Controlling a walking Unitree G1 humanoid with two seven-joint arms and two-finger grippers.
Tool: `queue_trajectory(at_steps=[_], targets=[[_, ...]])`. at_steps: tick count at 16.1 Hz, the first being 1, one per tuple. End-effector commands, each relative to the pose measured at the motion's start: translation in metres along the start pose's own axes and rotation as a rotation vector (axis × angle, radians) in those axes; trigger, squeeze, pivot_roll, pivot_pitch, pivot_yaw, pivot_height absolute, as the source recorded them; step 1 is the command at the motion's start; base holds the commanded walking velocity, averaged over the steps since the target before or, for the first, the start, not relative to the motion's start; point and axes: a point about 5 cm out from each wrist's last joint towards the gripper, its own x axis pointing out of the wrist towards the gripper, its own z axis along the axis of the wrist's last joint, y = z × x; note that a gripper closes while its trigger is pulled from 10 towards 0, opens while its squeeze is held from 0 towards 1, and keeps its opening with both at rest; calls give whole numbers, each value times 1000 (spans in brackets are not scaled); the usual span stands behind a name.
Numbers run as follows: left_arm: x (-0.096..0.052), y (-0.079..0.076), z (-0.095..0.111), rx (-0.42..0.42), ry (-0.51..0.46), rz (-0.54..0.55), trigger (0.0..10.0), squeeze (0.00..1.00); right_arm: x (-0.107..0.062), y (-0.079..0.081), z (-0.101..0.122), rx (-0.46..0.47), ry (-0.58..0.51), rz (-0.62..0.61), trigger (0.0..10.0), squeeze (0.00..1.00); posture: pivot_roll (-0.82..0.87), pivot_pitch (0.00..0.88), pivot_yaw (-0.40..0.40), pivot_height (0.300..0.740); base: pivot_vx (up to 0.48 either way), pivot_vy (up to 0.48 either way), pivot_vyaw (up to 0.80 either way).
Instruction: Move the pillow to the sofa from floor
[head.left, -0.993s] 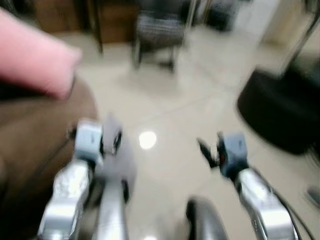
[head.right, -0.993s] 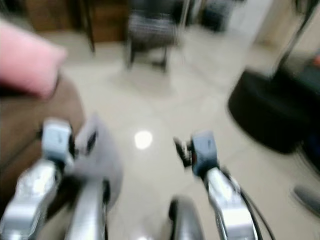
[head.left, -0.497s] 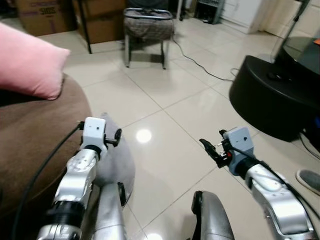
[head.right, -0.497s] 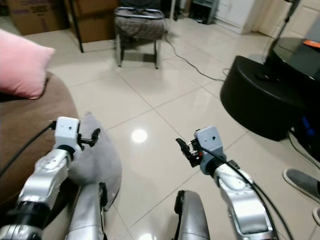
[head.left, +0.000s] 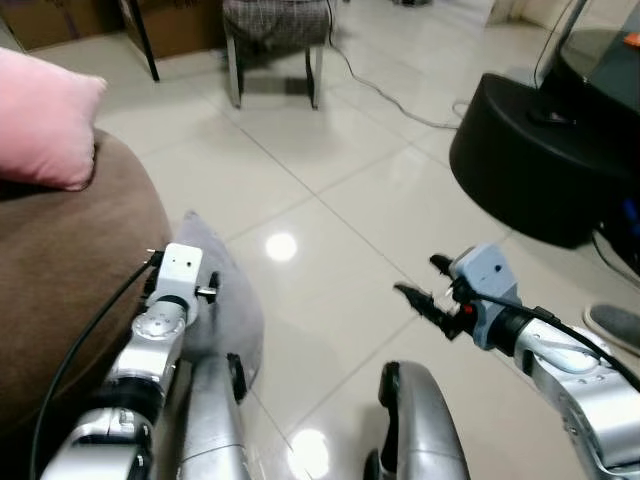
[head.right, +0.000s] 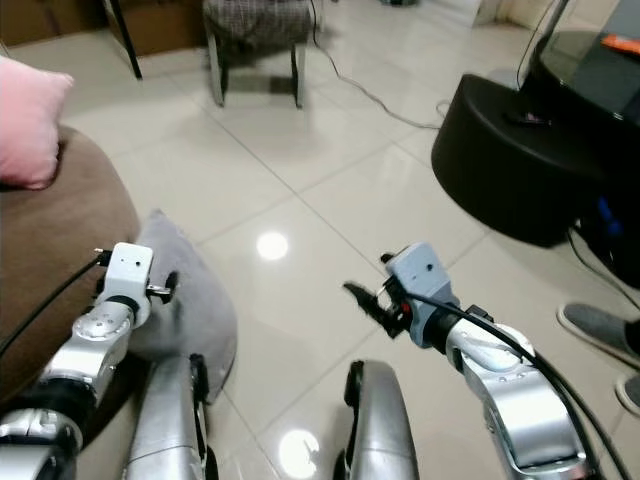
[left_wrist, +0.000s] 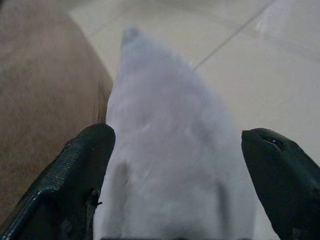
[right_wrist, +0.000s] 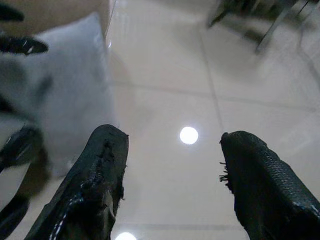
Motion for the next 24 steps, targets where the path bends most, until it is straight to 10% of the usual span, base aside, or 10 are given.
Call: queue_trajectory(at_steps=[1,10,11,12,13,24], targets=[[0,3,-6,28,21,23,10000,0,-3,1,3,-3,7,26,10000,0,-71,161,-70,535,0,0,0],[-7,24,-47,-14,219,82,10000,0,-15,26,13,-8,15,241,10000,0,-64,210,-73,535,0,0,0],[-8,19,-51,-59,232,50,4353,0,-15,27,12,-7,17,245,10000,0,-64,210,-73,535,0,0,0],[-8,16,-53,-79,235,32,941,0,-15,28,12,-9,19,247,10000,0,-64,210,-73,535,0,0,0],[-9,16,-54,-81,236,30,0,0,-14,28,12,-13,20,247,10000,0,-64,210,-73,535,0,0,0],[-9,2,-55,-120,238,-5,0,0,-11,26,12,-12,27,250,10000,0,-52,188,-77,535,0,0,0]])
